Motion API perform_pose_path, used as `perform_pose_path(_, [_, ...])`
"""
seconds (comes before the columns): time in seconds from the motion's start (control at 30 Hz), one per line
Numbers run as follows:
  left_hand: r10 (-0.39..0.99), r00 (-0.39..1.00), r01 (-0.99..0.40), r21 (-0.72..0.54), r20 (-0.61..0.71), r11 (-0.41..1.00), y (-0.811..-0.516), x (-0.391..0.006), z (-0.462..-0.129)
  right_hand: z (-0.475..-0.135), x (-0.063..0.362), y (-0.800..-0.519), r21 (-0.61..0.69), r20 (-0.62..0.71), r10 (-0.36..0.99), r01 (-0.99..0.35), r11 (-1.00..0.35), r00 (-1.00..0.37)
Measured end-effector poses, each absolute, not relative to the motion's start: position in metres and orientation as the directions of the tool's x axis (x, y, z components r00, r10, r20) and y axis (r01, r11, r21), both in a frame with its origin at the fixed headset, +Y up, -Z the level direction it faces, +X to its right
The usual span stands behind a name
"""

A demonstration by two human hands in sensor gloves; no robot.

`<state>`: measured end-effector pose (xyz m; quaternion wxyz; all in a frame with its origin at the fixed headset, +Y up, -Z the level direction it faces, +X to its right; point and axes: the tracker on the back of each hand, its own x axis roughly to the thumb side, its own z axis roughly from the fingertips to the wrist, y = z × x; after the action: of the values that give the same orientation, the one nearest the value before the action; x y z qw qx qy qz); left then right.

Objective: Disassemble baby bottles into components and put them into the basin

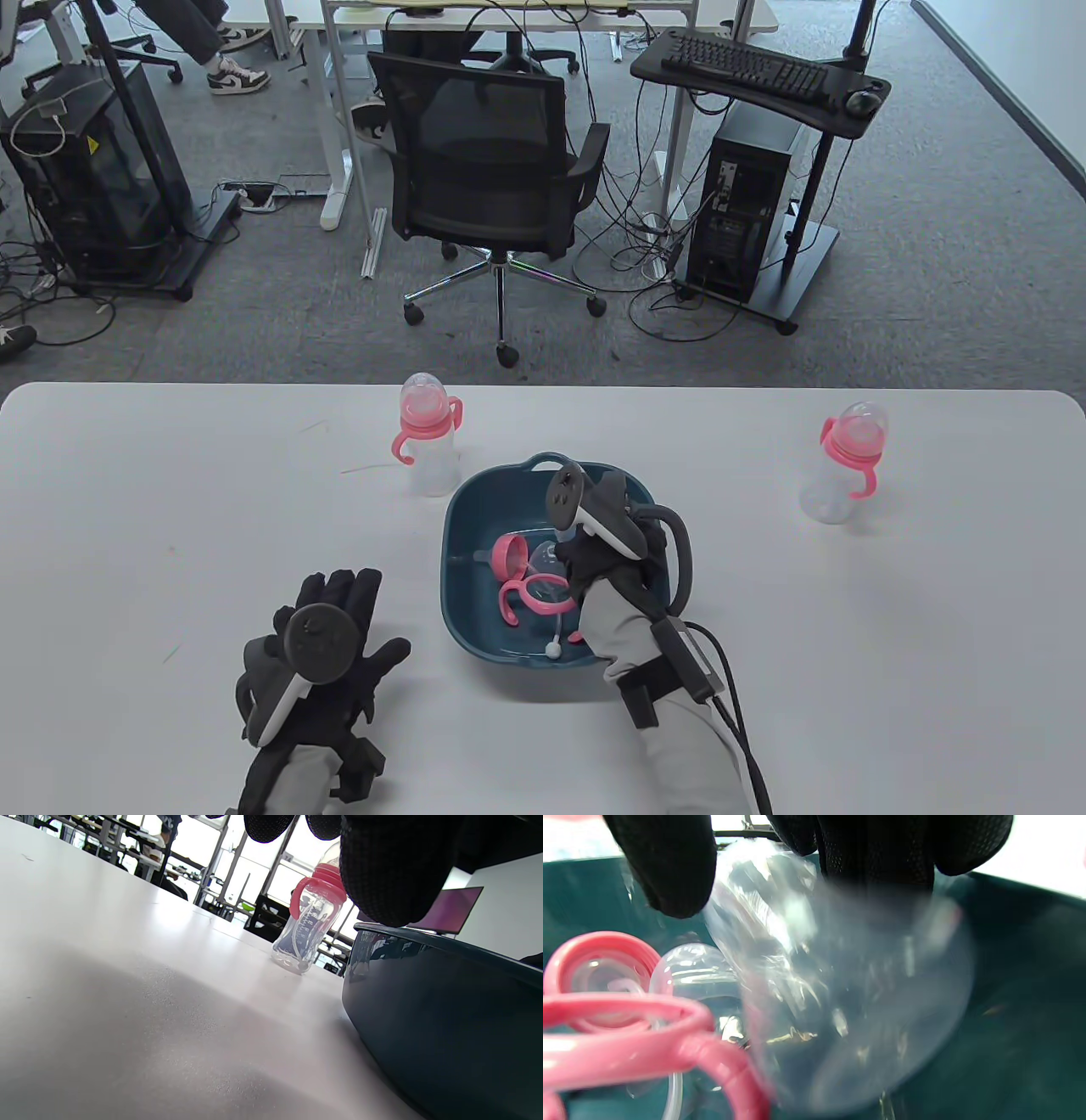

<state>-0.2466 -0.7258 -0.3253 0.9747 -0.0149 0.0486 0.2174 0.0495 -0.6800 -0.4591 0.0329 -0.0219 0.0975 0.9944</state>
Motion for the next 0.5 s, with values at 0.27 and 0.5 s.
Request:
perform_pose_path(0.27, [0.42,0.902,-0.423,-0.007,-0.104,0.906,-0.726,-0.248,-0.325,-0.446,0.072,-0.642,0.048,-0.009,0.153,-0.153,-0.987,-0.988])
perform_pose_path(0.5, [0.422,0.9,-0.425,-0.01,-0.111,0.905,-0.727,-0.249,-0.325,-0.423,0.124,-0.606,-0.137,0.025,0.189,-0.191,-0.972,-0.982])
